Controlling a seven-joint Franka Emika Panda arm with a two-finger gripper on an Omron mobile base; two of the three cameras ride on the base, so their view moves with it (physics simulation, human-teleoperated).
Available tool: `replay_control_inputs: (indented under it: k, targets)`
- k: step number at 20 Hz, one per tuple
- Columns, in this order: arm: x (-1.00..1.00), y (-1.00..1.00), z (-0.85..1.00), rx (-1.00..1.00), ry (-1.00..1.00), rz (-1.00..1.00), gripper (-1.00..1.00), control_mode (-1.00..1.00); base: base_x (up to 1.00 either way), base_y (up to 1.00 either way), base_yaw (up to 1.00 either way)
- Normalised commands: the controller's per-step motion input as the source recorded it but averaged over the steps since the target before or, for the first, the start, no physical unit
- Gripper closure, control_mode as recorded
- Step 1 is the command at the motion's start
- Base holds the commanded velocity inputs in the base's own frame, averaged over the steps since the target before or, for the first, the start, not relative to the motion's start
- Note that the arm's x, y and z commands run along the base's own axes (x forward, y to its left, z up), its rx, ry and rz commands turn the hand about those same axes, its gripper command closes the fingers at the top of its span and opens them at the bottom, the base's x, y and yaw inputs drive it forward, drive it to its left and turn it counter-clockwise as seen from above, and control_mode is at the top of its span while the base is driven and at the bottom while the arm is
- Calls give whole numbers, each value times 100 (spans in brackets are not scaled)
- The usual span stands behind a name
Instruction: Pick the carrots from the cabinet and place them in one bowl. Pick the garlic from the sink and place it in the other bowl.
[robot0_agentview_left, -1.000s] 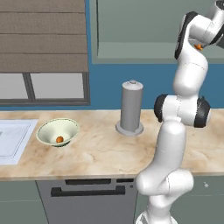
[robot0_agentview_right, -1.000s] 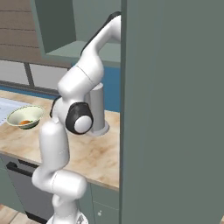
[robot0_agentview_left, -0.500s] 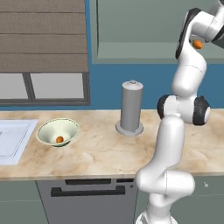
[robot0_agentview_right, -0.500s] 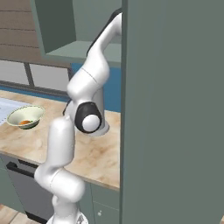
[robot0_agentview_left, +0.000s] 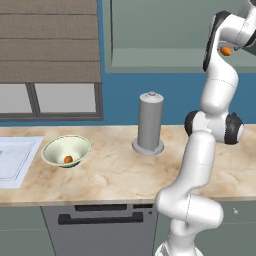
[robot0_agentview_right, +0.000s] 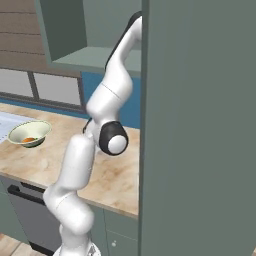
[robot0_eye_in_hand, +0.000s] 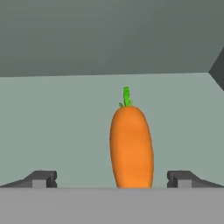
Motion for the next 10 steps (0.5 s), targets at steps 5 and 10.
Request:
replay_control_inputs:
  k: [5,10]
  targets:
    - [57,0,-36,0,-1,0,-100,-100,0,0,0]
    - [43,0,-35,0,-7,0,-100,-100,0,0,0]
